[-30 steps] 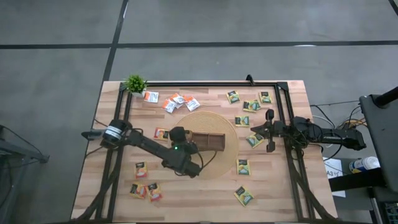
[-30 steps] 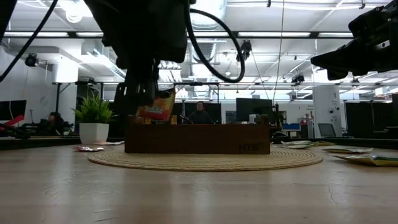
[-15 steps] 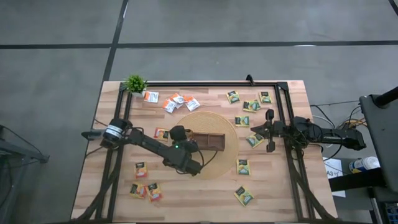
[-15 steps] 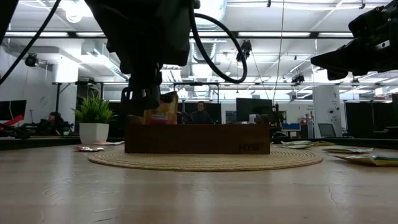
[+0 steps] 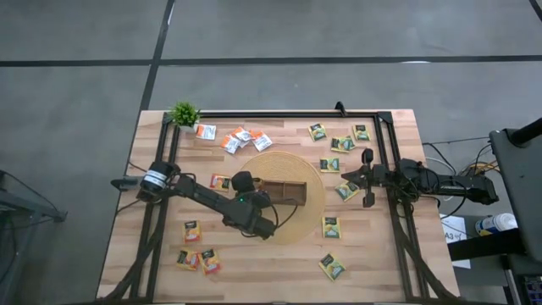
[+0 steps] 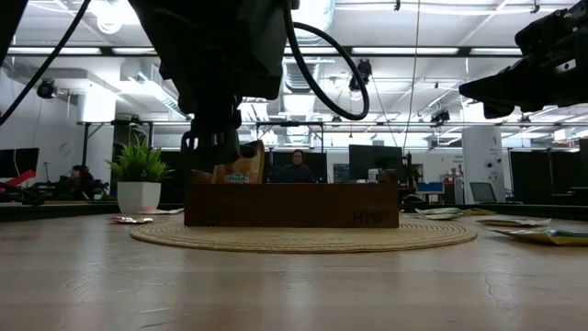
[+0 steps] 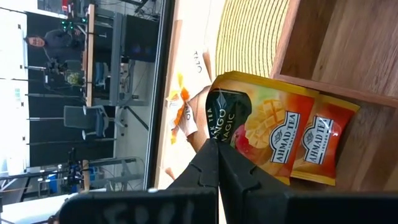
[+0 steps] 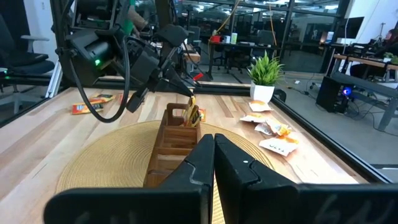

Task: Pick & Place Tea
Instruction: Put the mango tea sachet into the left section of the wooden organizer

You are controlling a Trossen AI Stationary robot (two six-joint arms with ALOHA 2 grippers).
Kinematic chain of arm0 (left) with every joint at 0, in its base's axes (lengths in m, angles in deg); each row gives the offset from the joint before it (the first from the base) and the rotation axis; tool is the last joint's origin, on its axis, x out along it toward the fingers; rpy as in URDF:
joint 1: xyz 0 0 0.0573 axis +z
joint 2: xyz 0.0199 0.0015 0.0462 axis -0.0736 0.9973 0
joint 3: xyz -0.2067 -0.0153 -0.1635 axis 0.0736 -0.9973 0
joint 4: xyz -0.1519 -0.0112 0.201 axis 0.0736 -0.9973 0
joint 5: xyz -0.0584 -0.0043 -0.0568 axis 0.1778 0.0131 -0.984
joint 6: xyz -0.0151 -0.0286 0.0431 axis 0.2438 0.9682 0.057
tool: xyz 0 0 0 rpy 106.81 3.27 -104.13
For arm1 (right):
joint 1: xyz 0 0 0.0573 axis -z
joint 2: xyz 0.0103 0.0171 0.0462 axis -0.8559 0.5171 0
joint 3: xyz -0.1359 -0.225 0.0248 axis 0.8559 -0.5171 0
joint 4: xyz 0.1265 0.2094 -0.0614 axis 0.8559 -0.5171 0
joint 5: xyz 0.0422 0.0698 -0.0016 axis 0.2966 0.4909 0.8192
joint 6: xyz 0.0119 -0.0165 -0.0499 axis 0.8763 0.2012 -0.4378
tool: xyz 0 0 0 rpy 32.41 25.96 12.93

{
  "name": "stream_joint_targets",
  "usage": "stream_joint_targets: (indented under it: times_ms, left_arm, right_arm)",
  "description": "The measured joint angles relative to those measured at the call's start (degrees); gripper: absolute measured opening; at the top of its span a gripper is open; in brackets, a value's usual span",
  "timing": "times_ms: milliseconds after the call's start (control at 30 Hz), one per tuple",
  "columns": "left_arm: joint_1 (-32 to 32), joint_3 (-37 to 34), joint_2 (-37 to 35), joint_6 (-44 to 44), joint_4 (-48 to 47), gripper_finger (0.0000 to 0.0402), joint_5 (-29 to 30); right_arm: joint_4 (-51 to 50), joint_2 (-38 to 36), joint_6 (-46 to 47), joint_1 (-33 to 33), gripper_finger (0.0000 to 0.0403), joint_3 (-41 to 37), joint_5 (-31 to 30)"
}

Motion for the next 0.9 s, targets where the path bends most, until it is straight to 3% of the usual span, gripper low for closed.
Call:
stream_joint_targets:
  times_ms: [267,633,900]
  left_arm:
    - [0.0,0.0,0.0,0.0,0.3,0.0017,0.5]
    - [0.0,0.2,0.0,0.1,1.8,0.0122,0.5]
    - [-2.2,6.0,0.0,-0.1,1.8,0.0132,-0.5]
  right_arm:
    - [0.0,0.0,0.0,0.0,0.0009,0.0,0.0]
    - [0.0,0.0,0.0,0.0,0.0009,0.0,0.0]
    - [0.0,0.0,0.0,0.0,0.0009,0.0,0.0]
